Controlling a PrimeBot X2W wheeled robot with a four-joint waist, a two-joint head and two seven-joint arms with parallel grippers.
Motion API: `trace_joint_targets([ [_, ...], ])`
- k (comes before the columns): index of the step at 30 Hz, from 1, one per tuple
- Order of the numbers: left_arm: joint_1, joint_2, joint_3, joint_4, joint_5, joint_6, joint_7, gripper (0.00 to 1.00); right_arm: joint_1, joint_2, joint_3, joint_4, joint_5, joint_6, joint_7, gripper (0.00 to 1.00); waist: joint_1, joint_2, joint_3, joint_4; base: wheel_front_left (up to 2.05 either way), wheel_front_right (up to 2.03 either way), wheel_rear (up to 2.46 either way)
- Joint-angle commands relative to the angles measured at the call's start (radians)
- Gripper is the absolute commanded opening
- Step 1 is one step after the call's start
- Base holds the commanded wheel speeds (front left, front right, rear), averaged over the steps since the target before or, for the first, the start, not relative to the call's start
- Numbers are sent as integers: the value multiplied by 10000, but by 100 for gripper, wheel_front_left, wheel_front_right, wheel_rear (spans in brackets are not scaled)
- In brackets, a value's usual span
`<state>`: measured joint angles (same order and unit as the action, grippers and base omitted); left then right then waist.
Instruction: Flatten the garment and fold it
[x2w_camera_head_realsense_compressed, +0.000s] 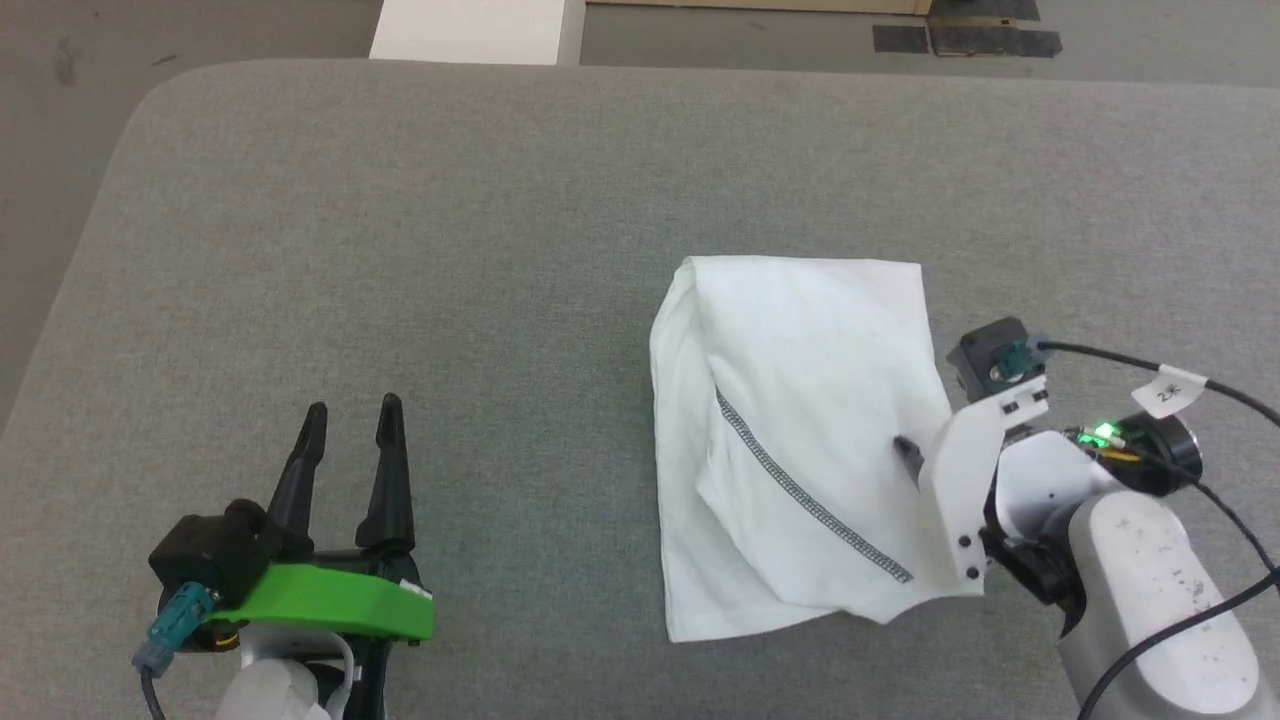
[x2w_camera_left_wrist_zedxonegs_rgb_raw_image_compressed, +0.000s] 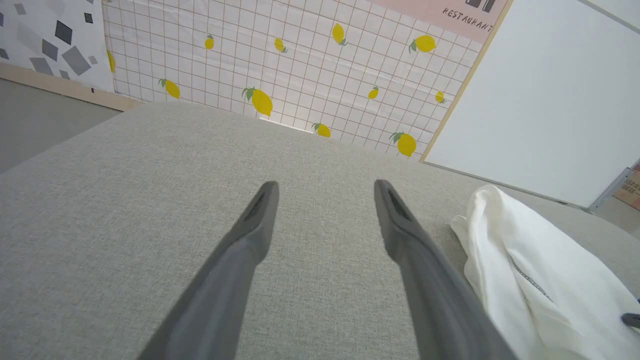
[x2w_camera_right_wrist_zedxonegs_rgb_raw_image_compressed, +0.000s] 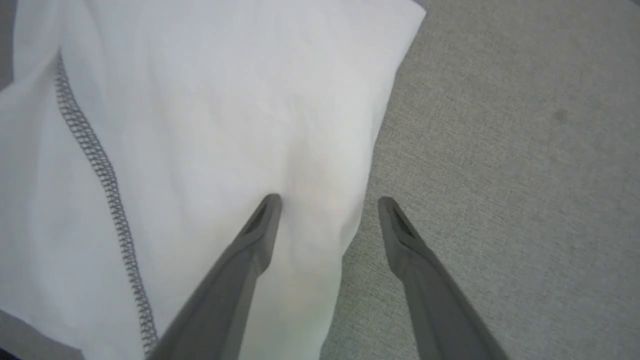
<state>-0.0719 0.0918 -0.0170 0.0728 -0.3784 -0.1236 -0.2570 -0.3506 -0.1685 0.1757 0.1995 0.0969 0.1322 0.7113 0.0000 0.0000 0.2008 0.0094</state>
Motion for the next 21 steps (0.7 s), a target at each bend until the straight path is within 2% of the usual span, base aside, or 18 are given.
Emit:
trace_joint_targets([
  [1,-51,80,-1,-13,60,-71,-47,100,111,53,-12,153,-147,-15,104,100,0,0,115,106,0,0,0],
  [11,-90,47,-23,84,-30,-71,-47,100,52,-52,-154,1357,-217,-15,439,100,0,0,312,410,0,0,0],
  [12,-100,43,-23,91,-32,-71,-47,100,30,-67,-171,1422,-194,-15,464,35,0,0,314,426,0,0,0],
  [13,-110,40,-20,99,-35,-71,-47,100,4,-95,-170,1478,-168,-15,459,7,0,0,310,441,0,0,0],
  [14,-114,38,-13,104,-36,-71,-47,100,-23,-125,-167,1513,-149,-15,440,0,0,0,306,445,0,0,0],
  [18,-77,45,94,108,-32,-71,-47,100,-177,-302,48,1542,-59,-15,377,0,0,0,210,367,0,0,0],
  [21,15,37,266,57,9,-69,-47,100,-362,-644,637,1337,111,-15,307,0,0,0,96,90,0,0,0],
])
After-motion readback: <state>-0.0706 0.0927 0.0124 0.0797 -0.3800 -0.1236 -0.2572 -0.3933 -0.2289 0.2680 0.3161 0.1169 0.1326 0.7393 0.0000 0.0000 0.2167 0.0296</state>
